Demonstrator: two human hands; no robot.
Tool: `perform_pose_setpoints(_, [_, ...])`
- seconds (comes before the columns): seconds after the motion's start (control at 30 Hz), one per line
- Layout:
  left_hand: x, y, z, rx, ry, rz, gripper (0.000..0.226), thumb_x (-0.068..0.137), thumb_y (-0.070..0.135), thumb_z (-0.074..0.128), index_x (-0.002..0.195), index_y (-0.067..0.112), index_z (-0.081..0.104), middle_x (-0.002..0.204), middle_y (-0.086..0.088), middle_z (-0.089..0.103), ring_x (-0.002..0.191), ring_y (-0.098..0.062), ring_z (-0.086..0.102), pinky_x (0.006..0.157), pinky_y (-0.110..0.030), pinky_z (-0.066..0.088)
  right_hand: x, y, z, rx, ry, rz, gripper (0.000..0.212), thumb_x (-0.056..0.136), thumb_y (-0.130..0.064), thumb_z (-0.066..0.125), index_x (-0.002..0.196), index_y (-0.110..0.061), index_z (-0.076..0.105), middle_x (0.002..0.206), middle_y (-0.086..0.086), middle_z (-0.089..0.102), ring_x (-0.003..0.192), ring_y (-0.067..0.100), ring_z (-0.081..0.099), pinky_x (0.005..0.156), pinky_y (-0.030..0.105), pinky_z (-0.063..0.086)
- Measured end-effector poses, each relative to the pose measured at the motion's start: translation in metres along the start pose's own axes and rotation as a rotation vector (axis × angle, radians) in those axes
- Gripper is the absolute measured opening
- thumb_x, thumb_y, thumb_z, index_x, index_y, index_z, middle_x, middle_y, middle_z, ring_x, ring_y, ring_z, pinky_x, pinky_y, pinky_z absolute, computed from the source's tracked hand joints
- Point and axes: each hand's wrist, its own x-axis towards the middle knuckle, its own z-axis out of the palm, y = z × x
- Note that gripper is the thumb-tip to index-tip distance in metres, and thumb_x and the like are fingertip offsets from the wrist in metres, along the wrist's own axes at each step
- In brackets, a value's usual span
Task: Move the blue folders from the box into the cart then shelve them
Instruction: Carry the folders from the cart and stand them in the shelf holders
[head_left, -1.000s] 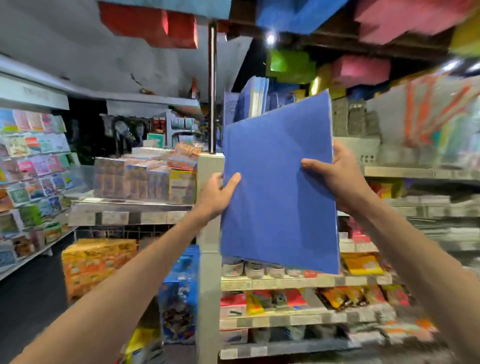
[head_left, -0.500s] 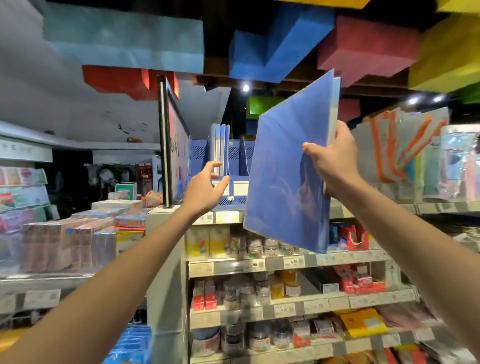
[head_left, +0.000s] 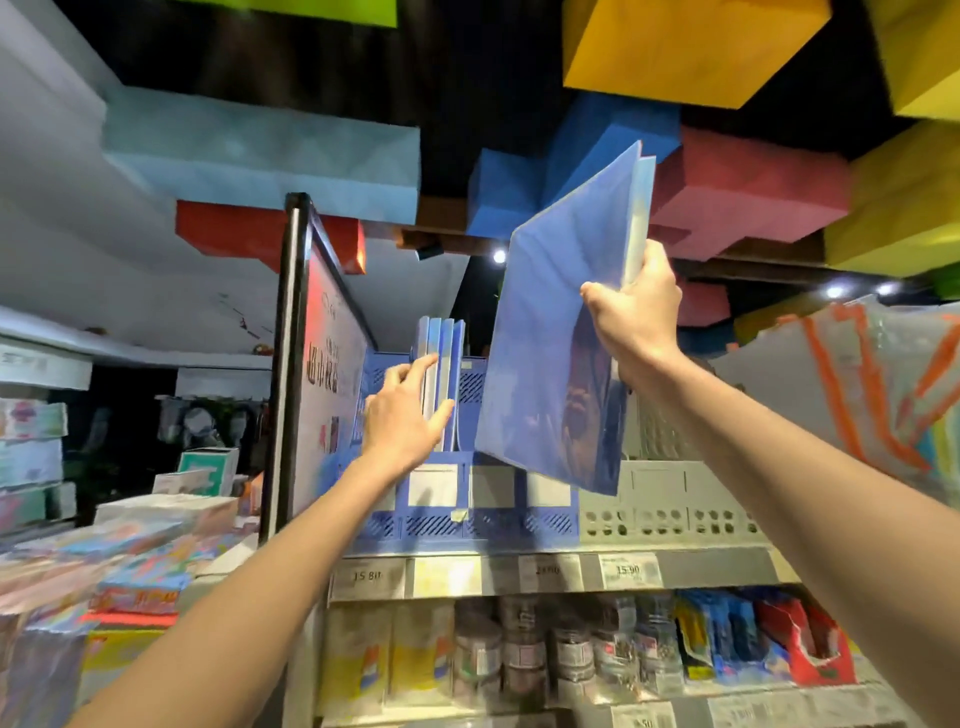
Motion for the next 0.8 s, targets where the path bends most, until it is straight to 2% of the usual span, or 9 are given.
perform_pose_setpoints(0.17, [0.029,-0.017,0.033,0.043,-0.023,-0.046,0.080,0.091,0.046,0.066,0.157,0.035,0.023,0.156,-0.018,0.032,0.136,-0.037,0.046,0.111,-0.049,0.037,0.023,0.028,0.044,0.022,-0.003,0.024,0.042,0.082,-0.009,0.064,0.122,-0.006,0.052,0.111,0.010,0.063,0.094,0.023,0.058,0.059,0.021,0.039])
perform_pose_setpoints(0.3, [0.045,-0.029,0.043,0.011,-0.054,-0.021,0.095,0.084,0.049,0.071,0.158,0.039,0.012,0.159,-0.013,0.029,0.131,-0.038,0.051,0.106,-0.051,0.044,0.036,0.046,0.078,0.076,-0.004,0.064,0.045,0.083,-0.009,0.064,0.127,-0.006,0.051,0.118,0.010,0.063,0.101,0.022,0.060,0.058,0.015,0.043])
perform_pose_setpoints(0.37, [0.049,-0.036,0.043,-0.031,-0.062,0.003,0.098,0.084,0.046,0.072,0.157,0.042,0.008,0.161,-0.006,0.027,0.133,-0.034,0.050,0.105,-0.049,0.045,0.041,0.054,0.095,0.115,-0.021,0.087,0.046,0.083,-0.008,0.064,0.127,-0.006,0.052,0.117,0.009,0.063,0.100,0.021,0.060,0.060,0.010,0.044])
perform_pose_setpoints(0.43, [0.049,-0.038,0.043,-0.031,-0.055,0.039,0.097,0.086,0.042,0.069,0.157,0.043,0.004,0.161,-0.001,0.029,0.135,-0.029,0.048,0.103,-0.047,0.045,0.042,0.060,0.111,0.139,-0.046,0.101,0.047,0.084,-0.007,0.065,0.129,-0.005,0.051,0.117,0.008,0.061,0.098,0.019,0.056,0.053,0.002,0.039])
perform_pose_setpoints(0.47, [0.049,-0.039,0.042,-0.024,-0.050,0.061,0.096,0.087,0.040,0.067,0.158,0.042,0.002,0.161,0.001,0.031,0.136,-0.026,0.046,0.101,-0.045,0.045,0.043,0.063,0.119,0.145,-0.051,0.107,0.048,0.084,-0.007,0.065,0.129,-0.006,0.050,0.118,0.008,0.061,0.100,0.020,0.057,0.056,0.003,0.040])
perform_pose_setpoints(0.6, [0.047,-0.047,0.041,-0.028,-0.046,0.109,0.091,0.093,0.039,0.060,0.159,0.040,-0.002,0.165,0.011,0.022,0.147,-0.018,0.034,0.107,-0.043,0.043,0.038,0.072,0.154,0.182,-0.078,0.150,0.048,0.080,-0.006,0.064,0.126,-0.010,0.051,0.118,0.011,0.060,0.108,0.027,0.058,0.089,0.035,0.054])
perform_pose_setpoints(0.7, [0.044,-0.053,0.042,-0.044,-0.068,0.117,0.089,0.097,0.043,0.058,0.157,0.046,-0.008,0.166,0.011,0.020,0.131,-0.036,0.051,0.098,-0.042,0.047,0.034,0.081,0.178,0.190,-0.107,0.165,0.050,0.078,-0.005,0.060,0.126,-0.012,0.051,0.116,0.013,0.061,0.106,0.030,0.059,0.087,0.041,0.056])
perform_pose_setpoints(0.73, [0.043,-0.054,0.043,-0.053,-0.077,0.113,0.089,0.097,0.044,0.057,0.156,0.047,-0.009,0.165,0.008,0.024,0.122,-0.042,0.055,0.095,-0.042,0.048,0.033,0.083,0.185,0.191,-0.111,0.164,0.049,0.078,-0.004,0.059,0.126,-0.011,0.052,0.115,0.013,0.062,0.104,0.030,0.061,0.084,0.040,0.056])
perform_pose_setpoints(0.8, [0.043,-0.054,0.043,-0.074,-0.089,0.096,0.088,0.098,0.045,0.057,0.155,0.050,-0.010,0.161,0.002,0.036,0.120,-0.046,0.054,0.097,-0.044,0.048,0.031,0.089,0.198,0.194,-0.113,0.161,0.045,0.077,-0.003,0.058,0.122,-0.009,0.052,0.108,0.012,0.062,0.099,0.032,0.062,0.081,0.041,0.056])
